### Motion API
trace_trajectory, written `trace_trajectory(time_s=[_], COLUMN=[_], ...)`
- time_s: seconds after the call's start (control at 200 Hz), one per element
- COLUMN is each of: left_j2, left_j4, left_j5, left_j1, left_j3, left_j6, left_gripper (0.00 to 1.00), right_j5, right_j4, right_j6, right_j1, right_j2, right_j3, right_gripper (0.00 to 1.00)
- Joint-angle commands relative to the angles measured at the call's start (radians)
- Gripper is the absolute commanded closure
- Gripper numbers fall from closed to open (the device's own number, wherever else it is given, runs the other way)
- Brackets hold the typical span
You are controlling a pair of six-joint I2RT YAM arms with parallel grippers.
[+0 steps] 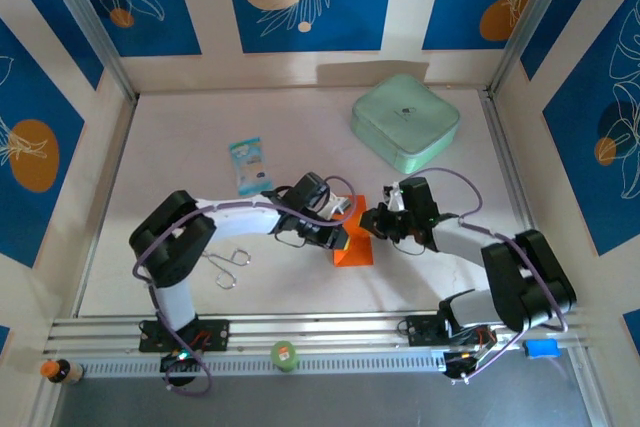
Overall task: Fold a paper plane with a square sheet of paper (pick it up from the middle)
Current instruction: Fold the triangle a second time at the center of the table.
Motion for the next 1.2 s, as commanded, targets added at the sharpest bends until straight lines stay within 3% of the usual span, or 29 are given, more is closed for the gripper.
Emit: trace_trajectory(time_s=[0.0, 0.22, 0.665, 0.78, 0.835, 0.91, 1.195], left_j2=[0.042, 0.097, 0.124, 0.113, 0.113, 0.114, 0.117], left_j4=[-0.006, -0.039, 0.114, 0.119, 0.110, 0.101, 0.104], left_j5=[-0.008, -0.067, -0.006, -0.003, -0.001, -0.001, 0.004], left_j1=[0.008, 0.010, 0.013, 0.012, 0.012, 0.012, 0.012], left_j3=[0.041, 0.050, -0.078, -0.078, -0.070, -0.063, -0.063], left_j6=[0.010, 0.036, -0.047, -0.049, -0.046, -0.041, -0.040], left_gripper=[0.91, 0.92, 0.94, 0.94, 0.94, 0.94, 0.94], right_j5=[0.011, 0.039, 0.059, 0.037, 0.039, 0.057, -0.006], right_j4=[-0.148, -0.290, -0.341, -0.269, -0.245, -0.200, 0.012], right_j6=[-0.006, 0.057, 0.147, 0.153, 0.159, 0.165, 0.138], right_j1=[0.005, 0.024, 0.116, 0.127, 0.129, 0.126, 0.055], right_j2=[-0.077, -0.240, -0.271, -0.265, -0.253, -0.225, 0.006], right_j3=[-0.006, -0.058, -0.098, -0.103, -0.097, -0.090, -0.015], right_gripper=[0.84, 0.69, 0.61, 0.78, 0.92, 0.99, 1.00])
